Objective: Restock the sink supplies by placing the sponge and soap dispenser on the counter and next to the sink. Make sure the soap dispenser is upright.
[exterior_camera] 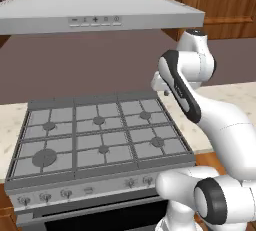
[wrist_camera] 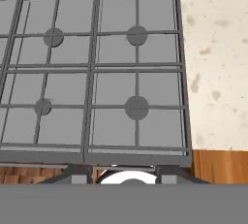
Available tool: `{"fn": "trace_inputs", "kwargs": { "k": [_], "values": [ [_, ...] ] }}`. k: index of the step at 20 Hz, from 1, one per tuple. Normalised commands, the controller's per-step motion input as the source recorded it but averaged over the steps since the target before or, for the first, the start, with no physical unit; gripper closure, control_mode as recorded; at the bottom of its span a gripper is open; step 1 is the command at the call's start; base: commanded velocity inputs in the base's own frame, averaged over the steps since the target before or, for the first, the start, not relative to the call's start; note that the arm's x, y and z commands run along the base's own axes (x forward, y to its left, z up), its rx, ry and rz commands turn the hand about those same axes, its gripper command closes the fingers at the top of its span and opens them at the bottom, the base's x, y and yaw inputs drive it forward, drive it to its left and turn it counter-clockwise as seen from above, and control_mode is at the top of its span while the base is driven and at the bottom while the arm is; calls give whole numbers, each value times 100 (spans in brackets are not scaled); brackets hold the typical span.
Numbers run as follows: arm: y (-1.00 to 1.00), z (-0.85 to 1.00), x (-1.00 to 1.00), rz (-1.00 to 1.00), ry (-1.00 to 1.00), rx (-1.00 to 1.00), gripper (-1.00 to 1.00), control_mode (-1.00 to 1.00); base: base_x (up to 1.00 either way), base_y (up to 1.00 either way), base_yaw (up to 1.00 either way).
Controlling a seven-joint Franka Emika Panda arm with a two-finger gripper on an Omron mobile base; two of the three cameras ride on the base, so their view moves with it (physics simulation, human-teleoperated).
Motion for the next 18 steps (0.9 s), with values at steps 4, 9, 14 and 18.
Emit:
{"fn": "trace_inputs", "kwargs": {
  "k": [4, 9, 14, 18],
  "values": [
    [0, 0, -7, 0, 0, 0, -100, 100, -29, 0, 0],
    [0, 0, 0, 0, 0, 0, -100, 100, -98, -64, -3],
    [0, 0, 0, 0, 0, 0, -100, 100, -32, -100, -6],
    [0, 0, 0, 0, 0, 0, -100, 100, 0, -100, -2]
  ]
}}
